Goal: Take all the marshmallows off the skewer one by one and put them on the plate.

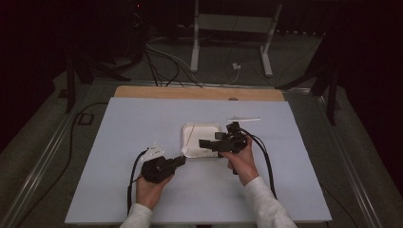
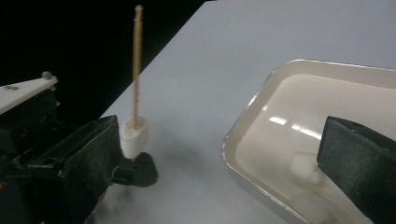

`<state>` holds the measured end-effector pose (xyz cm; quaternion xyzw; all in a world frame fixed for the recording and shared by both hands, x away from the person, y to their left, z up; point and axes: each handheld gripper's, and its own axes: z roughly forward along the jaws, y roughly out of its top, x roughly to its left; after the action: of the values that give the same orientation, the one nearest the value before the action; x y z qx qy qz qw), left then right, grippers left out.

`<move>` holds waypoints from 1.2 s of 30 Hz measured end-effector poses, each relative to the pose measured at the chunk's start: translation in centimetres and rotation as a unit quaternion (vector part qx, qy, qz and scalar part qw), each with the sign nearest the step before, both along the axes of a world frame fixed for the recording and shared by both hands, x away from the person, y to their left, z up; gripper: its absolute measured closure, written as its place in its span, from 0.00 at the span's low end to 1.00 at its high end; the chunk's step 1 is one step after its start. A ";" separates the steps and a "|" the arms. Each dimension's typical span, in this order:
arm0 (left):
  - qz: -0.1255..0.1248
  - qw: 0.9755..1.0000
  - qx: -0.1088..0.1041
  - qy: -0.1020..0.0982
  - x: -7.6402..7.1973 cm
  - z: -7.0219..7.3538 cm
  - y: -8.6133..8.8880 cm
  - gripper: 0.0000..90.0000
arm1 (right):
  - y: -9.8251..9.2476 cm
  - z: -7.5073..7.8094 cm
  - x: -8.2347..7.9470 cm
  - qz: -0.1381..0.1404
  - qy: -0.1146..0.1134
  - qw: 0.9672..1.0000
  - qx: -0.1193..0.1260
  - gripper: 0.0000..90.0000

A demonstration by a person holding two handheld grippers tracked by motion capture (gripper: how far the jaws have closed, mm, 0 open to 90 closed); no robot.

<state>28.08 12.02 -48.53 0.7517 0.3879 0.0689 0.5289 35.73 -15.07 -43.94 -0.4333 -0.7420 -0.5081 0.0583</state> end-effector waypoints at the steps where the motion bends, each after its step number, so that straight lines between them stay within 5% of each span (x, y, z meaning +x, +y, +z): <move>1: 0.000 1.000 0.000 0.000 0.0 0.0 0.0 1.00 | 0.1 0.1 -0.1 0.003 -0.001 1.000 0.000 0.00; 21: 0.000 1.000 0.000 0.003 0.1 -0.1 -0.3 1.00 | 2.6 0.0 -1.1 0.039 0.008 0.999 0.006 0.05; 36: -0.005 1.000 -0.003 0.004 0.0 -0.1 -0.6 1.00 | 4.3 -0.7 -1.3 0.065 0.031 0.997 0.013 0.49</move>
<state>28.11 11.46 -48.66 0.7522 0.3870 0.0622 0.5297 34.39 -10.82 -44.65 -0.3985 -0.7598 -0.4995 0.1200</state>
